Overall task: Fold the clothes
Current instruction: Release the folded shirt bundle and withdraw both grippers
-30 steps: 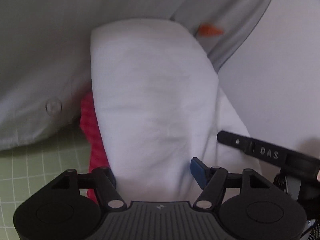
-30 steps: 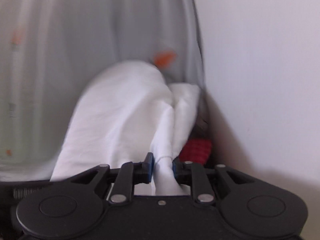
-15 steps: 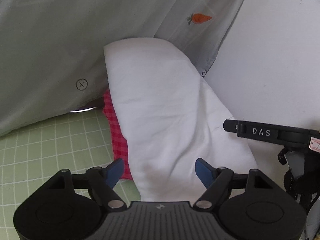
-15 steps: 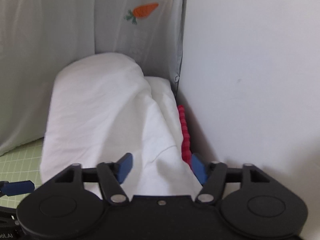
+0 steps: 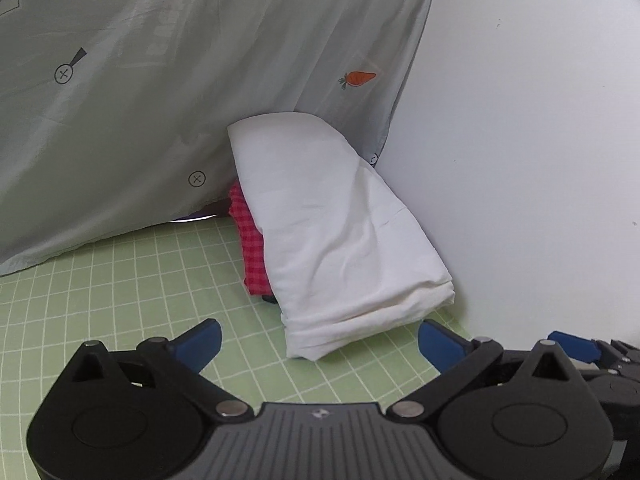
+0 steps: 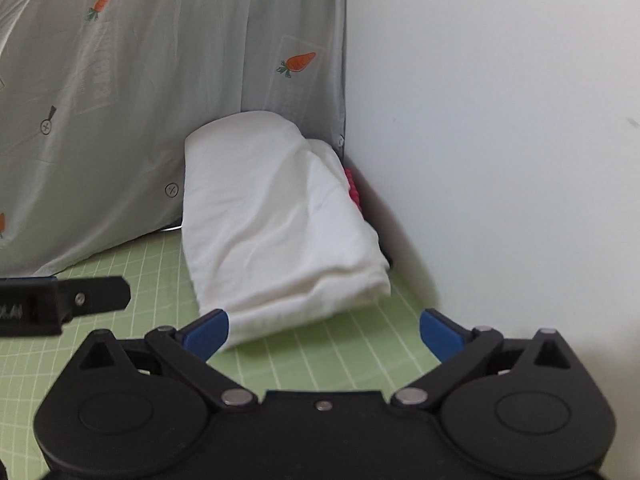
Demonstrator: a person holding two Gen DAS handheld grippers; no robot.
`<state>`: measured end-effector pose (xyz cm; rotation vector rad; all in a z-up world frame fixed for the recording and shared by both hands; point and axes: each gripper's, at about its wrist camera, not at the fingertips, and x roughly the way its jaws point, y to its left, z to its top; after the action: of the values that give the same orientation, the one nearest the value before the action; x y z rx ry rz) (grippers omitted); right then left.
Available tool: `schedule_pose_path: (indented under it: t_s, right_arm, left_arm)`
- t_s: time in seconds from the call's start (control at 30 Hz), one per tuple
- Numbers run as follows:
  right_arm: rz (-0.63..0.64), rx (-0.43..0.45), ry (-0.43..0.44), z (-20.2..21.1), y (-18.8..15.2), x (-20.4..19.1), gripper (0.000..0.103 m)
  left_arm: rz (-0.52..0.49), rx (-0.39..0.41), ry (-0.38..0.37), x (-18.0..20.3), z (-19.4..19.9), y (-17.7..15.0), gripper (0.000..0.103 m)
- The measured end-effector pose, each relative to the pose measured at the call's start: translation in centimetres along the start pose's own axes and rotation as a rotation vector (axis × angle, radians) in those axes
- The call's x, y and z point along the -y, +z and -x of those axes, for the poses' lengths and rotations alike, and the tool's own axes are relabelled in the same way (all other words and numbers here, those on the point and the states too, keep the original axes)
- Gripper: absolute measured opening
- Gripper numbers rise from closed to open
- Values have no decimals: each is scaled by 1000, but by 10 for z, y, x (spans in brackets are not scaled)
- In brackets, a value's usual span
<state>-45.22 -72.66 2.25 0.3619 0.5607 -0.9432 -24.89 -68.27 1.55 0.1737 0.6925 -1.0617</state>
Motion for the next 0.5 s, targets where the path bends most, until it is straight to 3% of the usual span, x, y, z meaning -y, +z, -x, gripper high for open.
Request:
schedule_pose_path:
  t_s: [0.23, 0.5]
  right_arm:
    - [-13, -31, -41, 47, -44, -6, 103]
    - [-44, -41, -49, 72, -65, -4, 103]
  left_arm:
    - [-17, -28, 17, 9, 28, -27, 103]
    - [-55, -71, 53, 17, 46, -48, 103]
